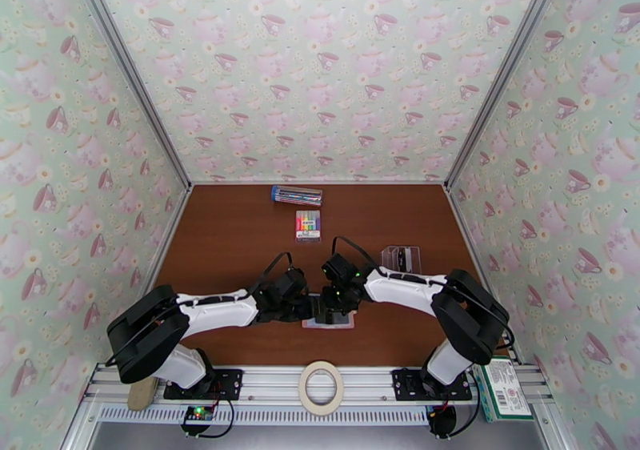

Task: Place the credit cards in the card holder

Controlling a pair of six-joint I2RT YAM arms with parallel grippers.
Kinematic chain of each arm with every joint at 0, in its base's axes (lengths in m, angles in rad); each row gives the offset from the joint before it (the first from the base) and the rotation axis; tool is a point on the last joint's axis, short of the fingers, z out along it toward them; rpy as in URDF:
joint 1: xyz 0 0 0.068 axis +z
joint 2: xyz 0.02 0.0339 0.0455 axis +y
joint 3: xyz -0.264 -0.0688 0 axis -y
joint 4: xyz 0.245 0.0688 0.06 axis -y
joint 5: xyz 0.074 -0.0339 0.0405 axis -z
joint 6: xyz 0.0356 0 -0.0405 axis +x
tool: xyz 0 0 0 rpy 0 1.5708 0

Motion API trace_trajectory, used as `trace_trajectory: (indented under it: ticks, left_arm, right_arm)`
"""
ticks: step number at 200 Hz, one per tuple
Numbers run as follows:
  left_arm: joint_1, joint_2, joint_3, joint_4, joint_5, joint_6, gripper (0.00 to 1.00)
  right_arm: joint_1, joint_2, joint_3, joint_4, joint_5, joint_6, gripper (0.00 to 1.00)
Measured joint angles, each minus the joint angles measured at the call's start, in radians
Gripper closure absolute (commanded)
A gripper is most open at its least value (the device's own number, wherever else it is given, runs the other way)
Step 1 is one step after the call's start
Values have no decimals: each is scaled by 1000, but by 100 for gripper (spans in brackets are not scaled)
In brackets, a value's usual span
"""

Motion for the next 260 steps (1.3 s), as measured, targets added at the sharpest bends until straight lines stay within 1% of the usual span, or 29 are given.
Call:
trace_trajectory:
  ticks: [22, 52, 90, 99, 111, 123, 172, 184, 204, 260]
  left_arm:
    - [-1, 0, 6, -13, -1, 1, 51]
    - [-4, -5, 16, -50, -14, 9, 51]
    - [-4, -50, 24, -105, -45, 20, 51]
    - [-4, -61, 24, -112, -49, 20, 52]
    - [-4, -68, 27, -117, -50, 26, 58]
    - [-4, -67, 29, -117, -50, 27, 61]
    - [-10, -39, 33, -108, -49, 28, 62]
    - [-10, -31, 33, -106, -49, 28, 63]
    - [-10, -10, 33, -102, -48, 27, 66]
    - [-10, 1, 33, -96, -48, 26, 67]
  right_arm:
    - [1, -25, 1, -14, 31, -1, 62]
    - [1, -27, 3, -30, 60, -3, 62]
    - [1, -27, 3, -34, 68, -3, 62]
    - [1, -27, 3, -35, 68, -3, 63]
    - [1, -27, 3, -37, 67, -3, 65]
    - [1, -24, 3, -37, 67, -3, 66]
    - [1, -5, 3, -35, 63, -2, 68]
    - [1, -2, 3, -32, 62, -2, 68]
    - [1, 6, 3, -26, 58, 0, 71]
    - [1, 15, 3, -2, 32, 3, 78]
